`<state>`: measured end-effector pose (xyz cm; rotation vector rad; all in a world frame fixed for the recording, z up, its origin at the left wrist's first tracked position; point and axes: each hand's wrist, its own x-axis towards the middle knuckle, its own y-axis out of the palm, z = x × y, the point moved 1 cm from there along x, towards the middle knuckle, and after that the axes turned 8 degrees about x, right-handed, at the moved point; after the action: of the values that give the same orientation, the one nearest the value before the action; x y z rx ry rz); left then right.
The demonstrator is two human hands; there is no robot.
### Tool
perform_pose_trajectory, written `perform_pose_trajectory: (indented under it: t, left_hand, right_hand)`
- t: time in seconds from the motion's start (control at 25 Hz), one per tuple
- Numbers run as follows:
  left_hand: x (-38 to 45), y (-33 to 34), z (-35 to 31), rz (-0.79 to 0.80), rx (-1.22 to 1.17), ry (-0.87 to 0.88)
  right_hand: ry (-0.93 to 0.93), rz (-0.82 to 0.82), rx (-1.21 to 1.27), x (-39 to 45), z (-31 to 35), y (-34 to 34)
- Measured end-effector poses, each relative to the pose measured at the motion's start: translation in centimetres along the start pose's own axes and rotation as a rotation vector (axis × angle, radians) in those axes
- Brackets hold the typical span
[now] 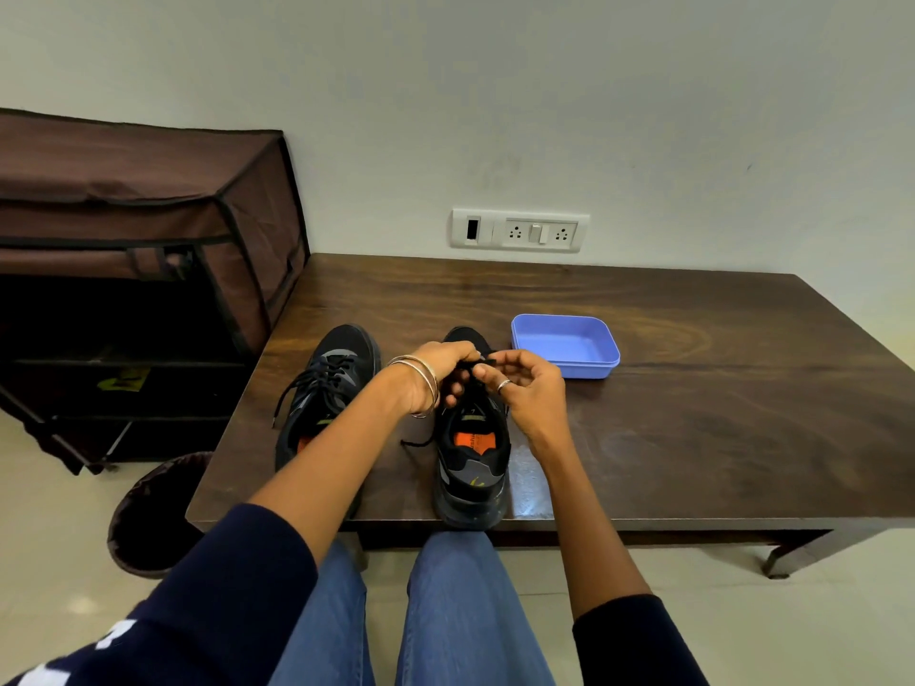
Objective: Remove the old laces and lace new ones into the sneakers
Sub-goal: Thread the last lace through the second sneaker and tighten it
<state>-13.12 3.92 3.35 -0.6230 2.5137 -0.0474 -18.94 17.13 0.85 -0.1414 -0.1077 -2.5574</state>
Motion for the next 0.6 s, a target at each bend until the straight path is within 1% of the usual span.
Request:
perform_pose_trajectory:
  t: [0.12, 0.2, 0.28, 0.4, 0.44, 0.52, 0.6]
  left_hand:
    - [-0.4, -0.5, -0.5, -0.029, 0.053, -0.001]
    - [-0.6, -1.0, -0.8, -0.061, 0.097, -0.016]
    - [-0.6, -1.4, -1.1, -0.085, 0.11, -0.027]
    - [-0.7, -1.3, -1.5, -0.125, 0.094, -0.012]
    - [-0.7, -1.1, -1.6, -0.151, 0.05, 0.002]
    - [-0.6, -1.0, -1.7, -0.245, -0.054, 0.022]
    - [-0.2, -1.7, -0.8, -0.358, -0.027, 0.023]
  right_hand:
    - [-0.032, -0.036, -0.086, 0.6, 0.5, 0.2]
    - [-0.055, -0.027, -0.182, 1.0, 1.1, 0.4]
    - [-0.125, 0.009, -0.325, 1.4, 1.9, 0.6]
    - [-0.244, 0.09, -0.623, 1.9, 3.1, 0.9]
    - [-0.244, 0.091, -0.691, 2.2, 3.1, 0.8]
    - [-0.183, 0.048, -0.745, 2.4, 3.0, 0.1]
    - [-0.08, 0.013, -0.784, 2.1, 1.9, -1.2]
